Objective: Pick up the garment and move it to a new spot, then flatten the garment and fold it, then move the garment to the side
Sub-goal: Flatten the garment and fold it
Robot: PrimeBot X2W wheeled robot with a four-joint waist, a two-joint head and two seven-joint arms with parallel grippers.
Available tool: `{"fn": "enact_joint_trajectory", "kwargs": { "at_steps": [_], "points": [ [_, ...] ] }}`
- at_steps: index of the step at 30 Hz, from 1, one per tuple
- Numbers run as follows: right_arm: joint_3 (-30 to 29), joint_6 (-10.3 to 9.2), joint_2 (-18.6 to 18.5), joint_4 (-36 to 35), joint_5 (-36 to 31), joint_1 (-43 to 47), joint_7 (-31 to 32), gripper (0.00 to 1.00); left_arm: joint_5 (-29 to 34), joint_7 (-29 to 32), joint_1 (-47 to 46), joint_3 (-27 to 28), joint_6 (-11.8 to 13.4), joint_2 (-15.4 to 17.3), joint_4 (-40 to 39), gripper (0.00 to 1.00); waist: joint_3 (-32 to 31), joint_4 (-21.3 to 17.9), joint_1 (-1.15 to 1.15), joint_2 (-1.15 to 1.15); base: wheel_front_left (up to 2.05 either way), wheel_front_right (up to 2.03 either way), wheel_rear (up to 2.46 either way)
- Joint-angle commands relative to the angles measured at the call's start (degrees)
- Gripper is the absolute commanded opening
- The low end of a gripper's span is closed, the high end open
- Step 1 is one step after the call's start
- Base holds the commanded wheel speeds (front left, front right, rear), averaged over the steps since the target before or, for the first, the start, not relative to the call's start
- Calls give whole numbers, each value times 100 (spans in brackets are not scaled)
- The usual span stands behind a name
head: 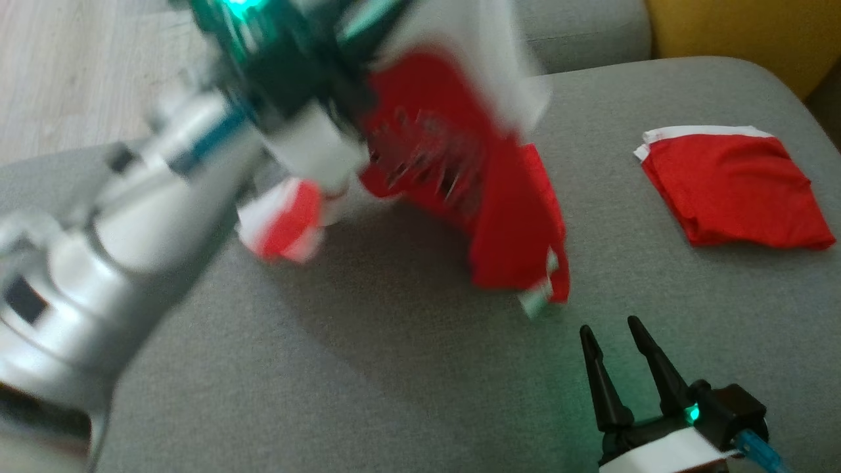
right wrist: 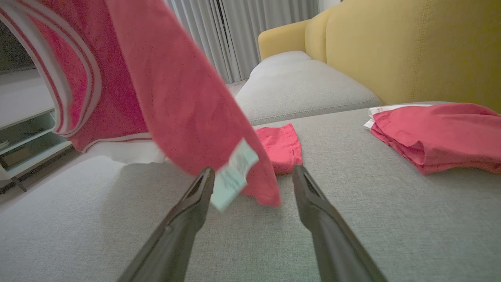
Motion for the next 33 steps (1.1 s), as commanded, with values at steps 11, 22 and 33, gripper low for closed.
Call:
{"fn": "enact_joint_trajectory", "kwargs": {
  "at_steps": [11,22,33],
  "points": [
    [12,-5,54,-194,19,-111,-61,100,-320,560,-104,504,58,627,1319,0,81,115,0,0,0,0,0],
    [105,-5,-67,170,16,-625,-61,100,-572,-11,966,631,321,1082,2178,0,646,455,0,0,0,0,0],
    [229,-5,-315,1858,937,-2117,5,100,-521,-208,675,550,304,888,2319,0,931,840,0,0,0,0,0]
  ]
}}
